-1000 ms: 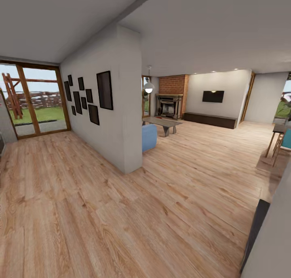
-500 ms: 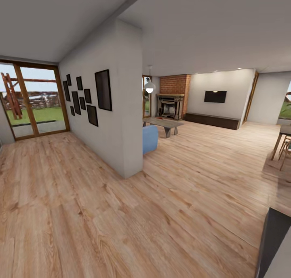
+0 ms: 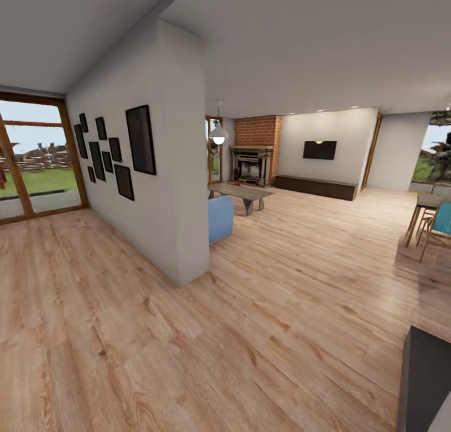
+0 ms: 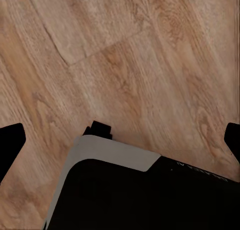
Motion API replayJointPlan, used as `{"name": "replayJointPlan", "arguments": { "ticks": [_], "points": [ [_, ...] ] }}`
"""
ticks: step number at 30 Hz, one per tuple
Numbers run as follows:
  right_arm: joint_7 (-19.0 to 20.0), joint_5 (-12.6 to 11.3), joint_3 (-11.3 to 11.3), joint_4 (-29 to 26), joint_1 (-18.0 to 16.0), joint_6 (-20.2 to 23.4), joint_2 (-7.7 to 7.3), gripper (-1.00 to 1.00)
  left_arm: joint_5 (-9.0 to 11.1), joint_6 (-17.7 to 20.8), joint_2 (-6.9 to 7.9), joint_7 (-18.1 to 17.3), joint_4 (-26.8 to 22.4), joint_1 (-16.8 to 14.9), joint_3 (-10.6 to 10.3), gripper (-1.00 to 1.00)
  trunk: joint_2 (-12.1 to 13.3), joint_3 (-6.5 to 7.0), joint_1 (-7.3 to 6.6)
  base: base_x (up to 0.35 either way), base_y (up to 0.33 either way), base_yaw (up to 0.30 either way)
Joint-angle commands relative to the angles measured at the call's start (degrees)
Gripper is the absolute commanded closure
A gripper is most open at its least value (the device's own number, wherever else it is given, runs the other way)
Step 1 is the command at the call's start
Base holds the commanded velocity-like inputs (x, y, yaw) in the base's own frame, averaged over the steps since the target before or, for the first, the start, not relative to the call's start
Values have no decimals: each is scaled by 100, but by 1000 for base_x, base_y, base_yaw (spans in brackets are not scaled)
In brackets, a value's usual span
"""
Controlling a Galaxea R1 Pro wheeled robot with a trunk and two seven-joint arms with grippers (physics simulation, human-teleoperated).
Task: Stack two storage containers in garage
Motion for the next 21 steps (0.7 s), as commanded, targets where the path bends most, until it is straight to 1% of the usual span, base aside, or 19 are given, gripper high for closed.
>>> {"name": "replayJointPlan", "arguments": {
  "ticks": [1,6,14,17,21],
  "points": [
    [-3,-36,50,16,-8,-25,4,-100,29,-13,0,12,0,-2,-23,-100,-4,-8,4,327,0,-282],
    [-3,-36,63,15,-8,-25,4,-100,29,-16,0,12,0,-2,-23,-100,-4,-8,4,326,29,-288],
    [5,-32,74,15,-8,-25,1,-100,29,-17,5,12,0,-2,-23,-100,-4,-8,4,326,90,-281],
    [5,-30,75,15,-8,-25,1,-100,29,-17,2,12,0,-2,-23,-100,-4,-8,4,326,98,-121],
    [29,-27,85,15,-8,-25,-6,-100,29,-19,0,12,0,-2,-23,-100,-4,-8,4,326,98,-24]
  ]
}}
